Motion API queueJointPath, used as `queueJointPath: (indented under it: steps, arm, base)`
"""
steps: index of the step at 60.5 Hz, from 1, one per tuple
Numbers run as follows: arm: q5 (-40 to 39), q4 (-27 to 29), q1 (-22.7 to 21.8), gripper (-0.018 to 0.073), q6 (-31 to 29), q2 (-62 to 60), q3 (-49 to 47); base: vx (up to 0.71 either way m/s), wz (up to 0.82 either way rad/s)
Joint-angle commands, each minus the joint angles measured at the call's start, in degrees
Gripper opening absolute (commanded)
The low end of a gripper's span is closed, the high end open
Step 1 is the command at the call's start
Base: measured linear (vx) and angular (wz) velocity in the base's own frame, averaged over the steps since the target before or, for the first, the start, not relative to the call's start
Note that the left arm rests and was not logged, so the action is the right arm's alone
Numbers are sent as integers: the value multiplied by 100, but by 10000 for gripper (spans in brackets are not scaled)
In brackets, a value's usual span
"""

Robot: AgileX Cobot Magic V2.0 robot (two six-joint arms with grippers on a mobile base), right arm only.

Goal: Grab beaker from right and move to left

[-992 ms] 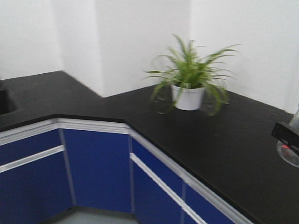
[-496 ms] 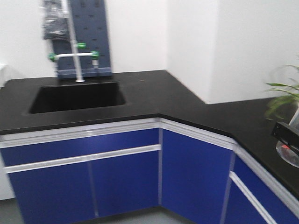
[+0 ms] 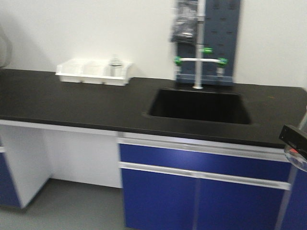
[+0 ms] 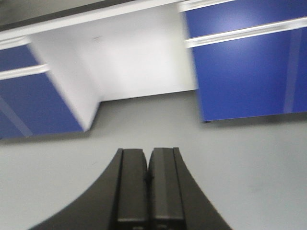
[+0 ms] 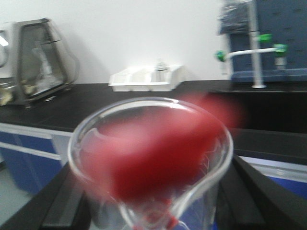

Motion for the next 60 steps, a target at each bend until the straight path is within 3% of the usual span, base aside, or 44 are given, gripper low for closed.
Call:
queueJointPath:
  steps: [1,31,60]
  arm:
    - [118,-185,-25,-1,-11,-41,-185]
    - [118,-185,-25,-1,-11,-41,-185]
    - [141,-185,-25,-1,-11,-41,-185]
  base:
    - [22,87]
    - [25,74]
    - [34,40]
